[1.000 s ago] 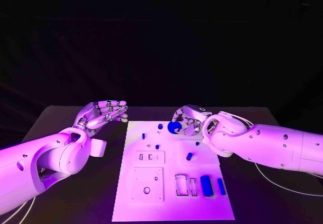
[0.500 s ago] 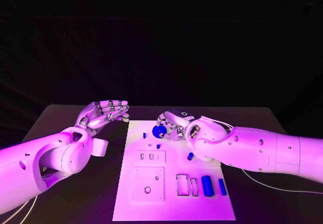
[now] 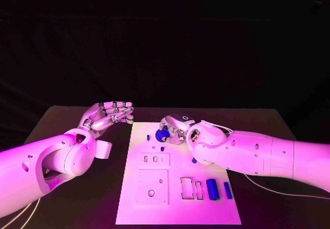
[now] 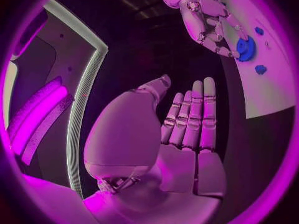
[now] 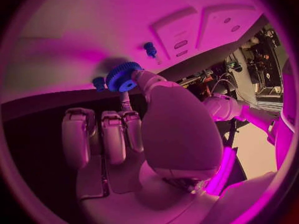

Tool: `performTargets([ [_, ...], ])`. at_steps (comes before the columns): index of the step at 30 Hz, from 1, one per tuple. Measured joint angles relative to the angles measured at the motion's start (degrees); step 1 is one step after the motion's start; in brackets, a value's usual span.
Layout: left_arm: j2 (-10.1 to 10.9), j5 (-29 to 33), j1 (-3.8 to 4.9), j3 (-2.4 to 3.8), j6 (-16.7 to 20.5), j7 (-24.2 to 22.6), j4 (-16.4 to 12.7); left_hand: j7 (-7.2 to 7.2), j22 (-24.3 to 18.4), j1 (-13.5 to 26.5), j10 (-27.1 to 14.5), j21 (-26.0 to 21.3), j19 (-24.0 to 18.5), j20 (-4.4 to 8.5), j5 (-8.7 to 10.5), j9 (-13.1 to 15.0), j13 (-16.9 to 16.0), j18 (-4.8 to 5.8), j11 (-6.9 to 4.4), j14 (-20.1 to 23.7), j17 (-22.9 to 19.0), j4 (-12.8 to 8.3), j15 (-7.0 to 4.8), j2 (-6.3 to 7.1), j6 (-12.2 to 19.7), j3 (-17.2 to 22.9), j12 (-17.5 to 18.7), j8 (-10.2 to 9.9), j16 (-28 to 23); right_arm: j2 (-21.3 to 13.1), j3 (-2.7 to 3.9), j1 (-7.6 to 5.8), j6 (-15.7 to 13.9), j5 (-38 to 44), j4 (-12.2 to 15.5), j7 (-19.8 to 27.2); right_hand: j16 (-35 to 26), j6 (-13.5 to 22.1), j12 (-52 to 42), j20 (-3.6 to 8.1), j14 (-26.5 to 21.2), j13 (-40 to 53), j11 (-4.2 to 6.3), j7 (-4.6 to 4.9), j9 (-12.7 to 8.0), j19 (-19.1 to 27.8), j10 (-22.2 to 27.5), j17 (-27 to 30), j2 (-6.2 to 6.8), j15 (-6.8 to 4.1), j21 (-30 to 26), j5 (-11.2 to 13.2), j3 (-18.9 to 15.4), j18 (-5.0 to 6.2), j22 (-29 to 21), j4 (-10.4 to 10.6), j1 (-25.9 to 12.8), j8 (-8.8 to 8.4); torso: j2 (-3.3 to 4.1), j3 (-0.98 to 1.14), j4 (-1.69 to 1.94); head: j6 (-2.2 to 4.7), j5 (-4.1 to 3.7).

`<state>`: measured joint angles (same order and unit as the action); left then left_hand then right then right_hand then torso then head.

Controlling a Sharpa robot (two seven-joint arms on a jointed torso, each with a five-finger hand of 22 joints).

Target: Assemble the parts on the task board

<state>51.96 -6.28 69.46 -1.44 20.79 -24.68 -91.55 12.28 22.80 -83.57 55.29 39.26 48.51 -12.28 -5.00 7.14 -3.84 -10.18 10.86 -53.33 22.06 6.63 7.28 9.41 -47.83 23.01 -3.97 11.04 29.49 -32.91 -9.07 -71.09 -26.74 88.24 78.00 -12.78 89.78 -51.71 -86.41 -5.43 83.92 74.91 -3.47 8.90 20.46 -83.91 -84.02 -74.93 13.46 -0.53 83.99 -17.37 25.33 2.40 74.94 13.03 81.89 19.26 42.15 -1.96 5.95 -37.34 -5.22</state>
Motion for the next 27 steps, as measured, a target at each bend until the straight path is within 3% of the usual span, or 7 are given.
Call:
performTargets([
  [15, 0.0, 0.0, 0.01, -0.01, -0.1, 0.2, 0.0, 0.0, 0.0, 0.0, -0.2, 0.0, -0.4, 0.01, 0.0, 0.0, 0.0, 0.0, -0.21, 0.2, 0.0, 0.0, -0.21, 0.0, 0.0, 0.0, 0.0, 0.0, 0.0, 0.5, 0.03, 0.11, 0.0, 1.5, -1.8, -0.9, 0.0, -0.2, 0.0, 0.0, 0.0, 0.0, 0.0, -0.13, 0.0, 0.0, 0.0, 0.0, 0.31, 0.0, 0.0, 0.2, 0.6, 0.03, 0.0, -0.1, -0.3, -0.09, -0.05, 0.07, -0.17, -0.12, 0.27],
  [19, 0.1, 0.0, 0.01, -0.01, -0.2, 0.3, 0.0, 0.0, 0.0, 0.0, -0.2, 0.0, -0.4, 0.01, 0.0, 0.0, 0.0, 0.0, -0.21, 0.2, 0.0, 0.0, -0.21, 0.0, 0.0, 0.0, 0.0, 0.0, 0.0, 0.6, 0.03, 0.11, -0.1, 1.7, -1.9, -1.0, 0.0, -0.6, 0.0, 0.0, 0.0, 0.0, 0.0, -0.42, 0.0, 0.0, 0.0, 0.0, 1.04, 0.0, 0.0, 0.7, 1.1, 0.09, 0.0, -0.6, -1.1, -0.12, -0.07, 0.07, -0.17, -0.12, 0.28],
  [24, 0.1, 0.0, 0.01, -0.01, -0.2, 0.3, 0.0, 0.0, 0.0, 0.0, -0.2, 0.0, -0.4, 0.01, 0.0, 0.0, 0.0, 0.0, -0.21, 0.2, 0.0, 0.0, -0.21, 0.0, 0.0, 0.0, 0.0, 0.0, 0.0, 0.7, 0.03, 0.11, 0.1, 1.8, -2.1, -1.0, 0.0, 1.0, 0.9, -0.04, 0.2, 0.0, -0.44, 0.05, 0.6, 0.0, 0.0, 0.0, 1.97, 0.25, 0.0, 2.6, 1.2, 0.11, 0.0, -0.7, -3.4, -2.19, -0.08, 0.07, -0.17, -0.12, 0.27],
  [27, 0.1, 0.0, 0.01, -0.01, -0.2, 0.3, 0.0, 0.0, 0.0, 0.0, -0.2, 0.0, -0.4, 0.01, 0.0, 0.0, 0.0, 0.0, -0.21, 0.2, 0.0, 0.0, -0.21, 0.0, 0.0, 0.0, 0.0, 0.0, 0.0, 0.9, 0.03, 0.11, 0.4, 1.7, -2.3, -0.9, 0.0, 3.7, 1.8, -0.74, 0.0, 0.0, -1.03, 0.81, -0.4, -0.1, 0.0, 0.0, 1.56, 0.86, -0.3, 3.9, -1.0, 0.15, 0.0, -0.8, -5.1, -4.54, -0.08, 0.06, -0.17, -0.17, 0.26],
])
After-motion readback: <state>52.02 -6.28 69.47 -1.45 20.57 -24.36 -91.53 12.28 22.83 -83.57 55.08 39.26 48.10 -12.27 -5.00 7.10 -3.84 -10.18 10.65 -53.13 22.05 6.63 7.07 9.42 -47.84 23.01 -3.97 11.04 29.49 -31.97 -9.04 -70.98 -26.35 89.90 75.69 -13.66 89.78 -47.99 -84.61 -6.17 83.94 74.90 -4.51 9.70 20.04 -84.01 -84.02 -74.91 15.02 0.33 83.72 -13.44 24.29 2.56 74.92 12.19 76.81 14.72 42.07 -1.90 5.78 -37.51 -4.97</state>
